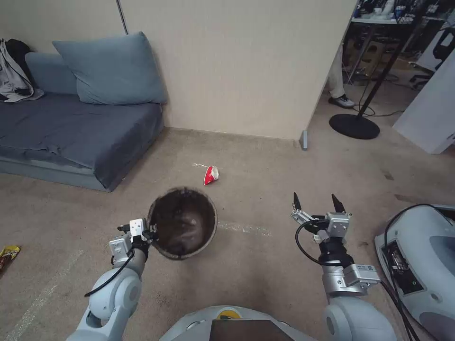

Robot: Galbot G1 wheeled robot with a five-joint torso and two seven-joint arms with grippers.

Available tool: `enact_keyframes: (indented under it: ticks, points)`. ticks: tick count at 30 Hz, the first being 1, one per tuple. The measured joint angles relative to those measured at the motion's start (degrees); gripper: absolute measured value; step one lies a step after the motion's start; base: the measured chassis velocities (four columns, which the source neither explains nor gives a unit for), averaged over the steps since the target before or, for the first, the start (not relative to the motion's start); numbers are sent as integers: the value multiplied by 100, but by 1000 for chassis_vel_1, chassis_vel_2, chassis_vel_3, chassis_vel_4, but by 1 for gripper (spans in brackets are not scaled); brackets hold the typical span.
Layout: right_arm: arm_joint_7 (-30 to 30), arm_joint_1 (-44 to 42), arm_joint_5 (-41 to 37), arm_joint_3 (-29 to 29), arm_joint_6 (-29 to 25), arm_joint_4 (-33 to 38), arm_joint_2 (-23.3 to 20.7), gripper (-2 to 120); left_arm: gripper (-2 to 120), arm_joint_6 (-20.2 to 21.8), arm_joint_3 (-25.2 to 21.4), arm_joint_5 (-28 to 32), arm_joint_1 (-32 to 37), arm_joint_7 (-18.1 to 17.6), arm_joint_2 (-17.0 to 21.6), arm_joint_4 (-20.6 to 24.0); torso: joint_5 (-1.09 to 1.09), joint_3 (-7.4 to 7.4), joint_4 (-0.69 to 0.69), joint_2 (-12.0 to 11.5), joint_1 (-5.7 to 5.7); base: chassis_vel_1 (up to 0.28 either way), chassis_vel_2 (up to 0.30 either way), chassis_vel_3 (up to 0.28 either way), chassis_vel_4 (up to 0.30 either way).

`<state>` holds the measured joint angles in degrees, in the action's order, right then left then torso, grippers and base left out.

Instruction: Pick up the trash bin, then pick up the garbage from the floor and place it into the trash bin.

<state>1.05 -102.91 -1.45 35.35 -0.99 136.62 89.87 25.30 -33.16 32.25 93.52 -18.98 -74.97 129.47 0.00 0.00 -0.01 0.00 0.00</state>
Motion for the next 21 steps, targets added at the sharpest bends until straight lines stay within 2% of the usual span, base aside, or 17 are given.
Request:
enact_keyframes:
  ticks: [2,4,9,21]
  points:
    - [1,0,0,-1,2,3,1,100,3,-115,-17,-6,62,-26,-10,146,0,0,0,0,0,0,0,0,0]
    - [16,3,0,-11,31,11,8,100,3,-497,-51,-176,213,-54,-55,456,0,0,1,0,0,0,0,0,0]
    - [22,21,2,-10,45,11,15,100,3,-758,-69,-448,347,-63,-144,715,0,0,1,0,0,0,0,0,0]
    - [18,38,8,-3,101,20,17,100,3,-1136,-48,-911,483,-37,-195,795,0,0,1,0,0,0,0,0,0]
